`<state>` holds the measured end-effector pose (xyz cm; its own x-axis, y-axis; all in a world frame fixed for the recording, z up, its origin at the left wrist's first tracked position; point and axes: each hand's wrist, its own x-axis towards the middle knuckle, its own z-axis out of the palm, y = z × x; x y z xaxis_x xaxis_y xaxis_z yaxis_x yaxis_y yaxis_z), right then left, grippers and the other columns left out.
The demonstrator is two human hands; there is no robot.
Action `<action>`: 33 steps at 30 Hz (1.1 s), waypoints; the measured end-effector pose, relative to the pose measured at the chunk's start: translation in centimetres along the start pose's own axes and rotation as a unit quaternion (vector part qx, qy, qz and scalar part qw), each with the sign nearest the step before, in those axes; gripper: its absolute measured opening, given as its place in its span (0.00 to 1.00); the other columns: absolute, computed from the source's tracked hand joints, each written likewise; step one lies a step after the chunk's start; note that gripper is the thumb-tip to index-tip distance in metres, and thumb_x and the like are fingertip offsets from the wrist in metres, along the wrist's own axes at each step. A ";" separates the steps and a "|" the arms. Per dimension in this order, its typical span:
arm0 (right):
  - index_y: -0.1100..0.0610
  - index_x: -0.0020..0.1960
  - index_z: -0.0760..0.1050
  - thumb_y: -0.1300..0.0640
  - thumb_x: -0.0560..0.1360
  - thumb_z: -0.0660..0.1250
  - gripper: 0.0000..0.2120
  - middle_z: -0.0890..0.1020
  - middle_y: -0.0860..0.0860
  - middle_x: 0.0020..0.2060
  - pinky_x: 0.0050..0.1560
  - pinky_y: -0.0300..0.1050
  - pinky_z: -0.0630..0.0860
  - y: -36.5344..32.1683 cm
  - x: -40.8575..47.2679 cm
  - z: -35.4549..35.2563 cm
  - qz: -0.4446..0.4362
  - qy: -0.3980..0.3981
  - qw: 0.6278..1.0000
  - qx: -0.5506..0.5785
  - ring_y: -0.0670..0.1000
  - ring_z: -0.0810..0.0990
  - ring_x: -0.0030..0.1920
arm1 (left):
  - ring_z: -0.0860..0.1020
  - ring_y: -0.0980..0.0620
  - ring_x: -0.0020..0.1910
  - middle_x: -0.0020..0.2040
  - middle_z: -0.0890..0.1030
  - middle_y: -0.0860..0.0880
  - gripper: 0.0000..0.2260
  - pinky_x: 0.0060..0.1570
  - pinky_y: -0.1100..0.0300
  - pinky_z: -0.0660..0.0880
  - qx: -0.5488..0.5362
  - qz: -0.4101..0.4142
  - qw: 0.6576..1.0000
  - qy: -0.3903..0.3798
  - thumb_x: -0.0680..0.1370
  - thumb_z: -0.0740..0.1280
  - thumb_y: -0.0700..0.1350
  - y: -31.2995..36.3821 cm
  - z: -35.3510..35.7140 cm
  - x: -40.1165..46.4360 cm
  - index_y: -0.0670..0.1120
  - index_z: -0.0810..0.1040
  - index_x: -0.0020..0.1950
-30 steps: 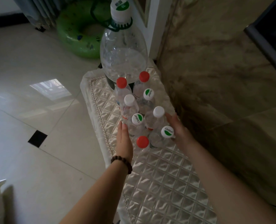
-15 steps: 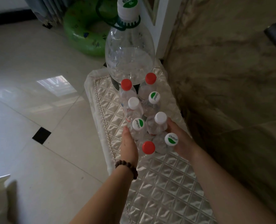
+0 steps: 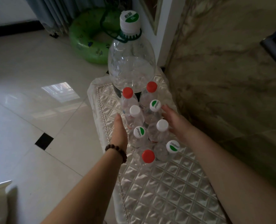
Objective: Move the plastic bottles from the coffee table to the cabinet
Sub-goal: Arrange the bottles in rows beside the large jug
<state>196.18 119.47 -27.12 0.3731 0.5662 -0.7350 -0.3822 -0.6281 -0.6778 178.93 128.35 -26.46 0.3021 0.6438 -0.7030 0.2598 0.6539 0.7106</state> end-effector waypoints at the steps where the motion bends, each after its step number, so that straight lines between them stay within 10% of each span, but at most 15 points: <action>1: 0.45 0.68 0.71 0.20 0.58 0.61 0.46 0.77 0.47 0.65 0.70 0.56 0.65 0.0 0.8 0.1 0.011 -0.009 1.000 0.001 0.51 0.72 0.67 | 0.62 0.47 0.74 0.76 0.61 0.50 0.30 0.73 0.42 0.56 -0.002 -0.003 1.000 -0.017 0.78 0.49 0.68 0.5 0.3 0.2 0.57 0.56 0.77; 7: 0.51 0.61 0.78 0.35 0.75 0.60 0.25 0.84 0.52 0.54 0.56 0.47 0.76 -0.6 0.8 1.1 -0.001 -0.024 1.000 0.001 0.53 0.82 0.55 | 0.64 0.48 0.73 0.75 0.64 0.52 0.37 0.72 0.42 0.58 0.027 0.018 0.998 -0.050 0.70 0.48 0.75 0.5 0.8 1.1 0.60 0.59 0.75; 14: 0.43 0.72 0.66 0.28 0.70 0.58 0.34 0.71 0.46 0.70 0.72 0.54 0.62 -2.1 1.9 0.4 -0.068 0.007 0.998 0.003 0.49 0.69 0.69 | 0.58 0.51 0.75 0.77 0.58 0.54 0.32 0.72 0.45 0.54 0.028 0.050 0.998 -0.028 0.76 0.47 0.71 1.8 0.2 1.6 0.59 0.54 0.77; 25: 0.32 0.68 0.64 0.25 0.66 0.57 0.32 0.73 0.41 0.68 0.71 0.60 0.63 -3.3 3.0 1.7 -0.125 -0.010 0.990 -0.062 0.49 0.70 0.69 | 0.56 0.50 0.76 0.78 0.55 0.53 0.26 0.71 0.50 0.55 0.099 0.112 0.988 -0.026 0.81 0.46 0.62 2.8 1.3 2.1 0.58 0.48 0.78; 33: 0.45 0.76 0.58 0.43 0.82 0.50 0.23 0.62 0.45 0.75 0.75 0.51 0.55 -4.8 -0.4 1.5 -0.177 0.079 0.970 -0.147 0.47 0.60 0.74 | 0.56 0.51 0.76 0.78 0.56 0.52 0.27 0.71 0.54 0.55 0.194 0.203 0.960 0.007 0.81 0.50 0.61 3.5 -1.1 1.9 0.56 0.51 0.78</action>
<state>196.56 123.06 -23.65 0.5703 0.6997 -0.4303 0.0417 -0.5478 -0.8356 179.44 132.29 -25.36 0.4391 0.8210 -0.3648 0.4461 0.1533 0.8818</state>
